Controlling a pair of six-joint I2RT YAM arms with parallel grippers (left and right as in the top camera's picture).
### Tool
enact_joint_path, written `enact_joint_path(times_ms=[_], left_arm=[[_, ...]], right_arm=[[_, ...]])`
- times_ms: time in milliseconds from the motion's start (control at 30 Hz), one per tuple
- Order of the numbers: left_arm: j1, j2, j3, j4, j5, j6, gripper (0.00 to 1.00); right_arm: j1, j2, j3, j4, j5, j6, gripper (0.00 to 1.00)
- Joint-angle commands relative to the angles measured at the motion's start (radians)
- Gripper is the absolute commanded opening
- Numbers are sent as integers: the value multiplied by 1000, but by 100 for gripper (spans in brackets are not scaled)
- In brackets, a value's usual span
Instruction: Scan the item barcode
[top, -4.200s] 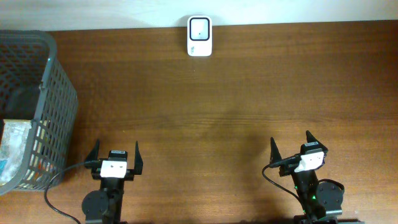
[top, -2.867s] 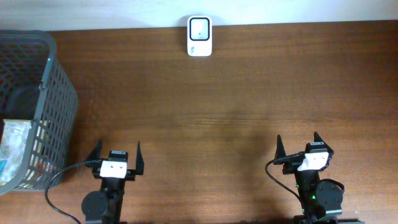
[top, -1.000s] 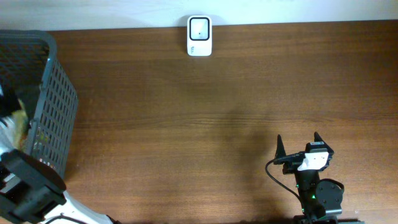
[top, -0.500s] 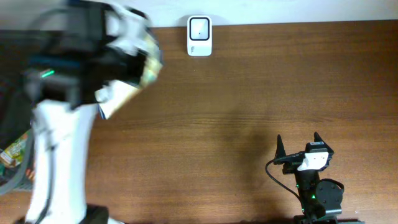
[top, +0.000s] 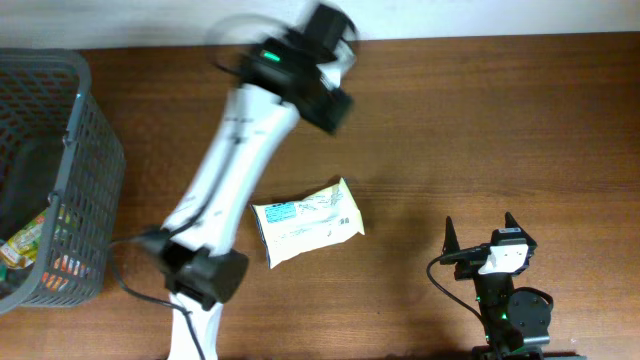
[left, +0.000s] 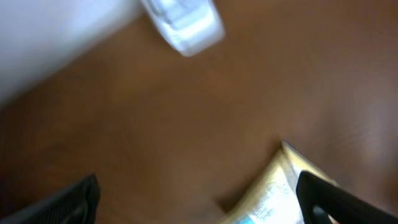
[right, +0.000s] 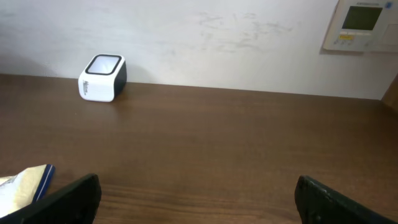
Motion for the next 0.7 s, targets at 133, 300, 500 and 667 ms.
enact_joint_path(times_ms=[133, 300, 500, 667], left_arm=[[688, -70, 607, -250, -68, -250, 99], [1055, -70, 286, -250, -42, -537, 99], [1270, -70, -368, -25, -47, -777, 99], [1302, -70, -723, 264, -47, -882, 99]], right_arm=[[5, -4, -7, -4, 12, 0, 99], [5, -4, -7, -4, 13, 1, 99], [5, -4, -7, -4, 12, 1, 99], [5, -4, -7, -4, 12, 0, 99]])
